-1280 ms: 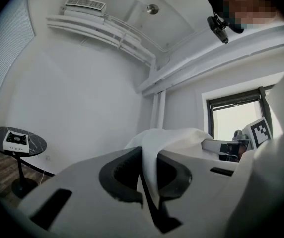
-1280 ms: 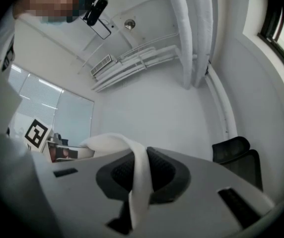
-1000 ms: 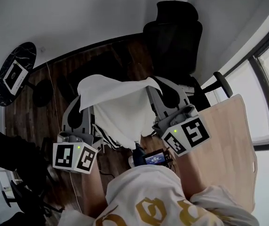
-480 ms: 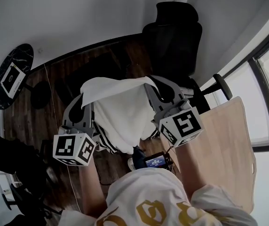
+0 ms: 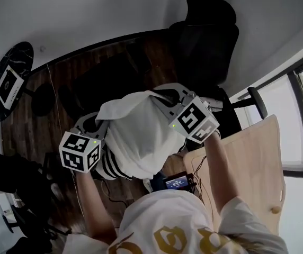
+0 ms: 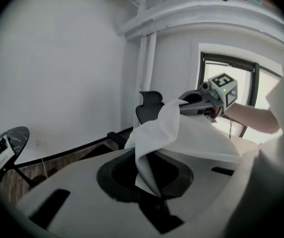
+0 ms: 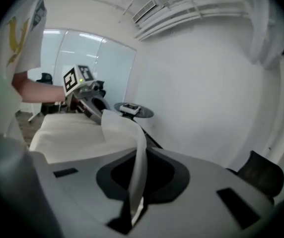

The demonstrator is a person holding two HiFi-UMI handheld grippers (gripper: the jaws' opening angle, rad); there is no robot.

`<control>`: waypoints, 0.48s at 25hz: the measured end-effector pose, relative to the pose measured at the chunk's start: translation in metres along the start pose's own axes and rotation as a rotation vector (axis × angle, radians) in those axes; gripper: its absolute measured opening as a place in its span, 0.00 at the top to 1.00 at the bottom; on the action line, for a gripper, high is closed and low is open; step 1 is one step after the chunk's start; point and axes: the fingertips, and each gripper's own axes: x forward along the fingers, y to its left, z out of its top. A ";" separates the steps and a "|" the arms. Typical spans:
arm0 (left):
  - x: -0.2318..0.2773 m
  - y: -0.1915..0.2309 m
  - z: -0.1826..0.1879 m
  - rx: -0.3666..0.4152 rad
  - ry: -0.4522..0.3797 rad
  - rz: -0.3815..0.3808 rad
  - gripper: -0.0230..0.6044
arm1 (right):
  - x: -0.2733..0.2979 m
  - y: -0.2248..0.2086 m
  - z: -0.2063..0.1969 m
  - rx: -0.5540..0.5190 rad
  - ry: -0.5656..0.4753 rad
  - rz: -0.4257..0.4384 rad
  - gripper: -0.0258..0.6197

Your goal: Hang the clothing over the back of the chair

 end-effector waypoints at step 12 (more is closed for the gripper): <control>0.039 -0.045 -0.094 -0.048 0.414 -0.598 0.88 | 0.042 0.065 -0.089 0.033 0.355 0.700 0.89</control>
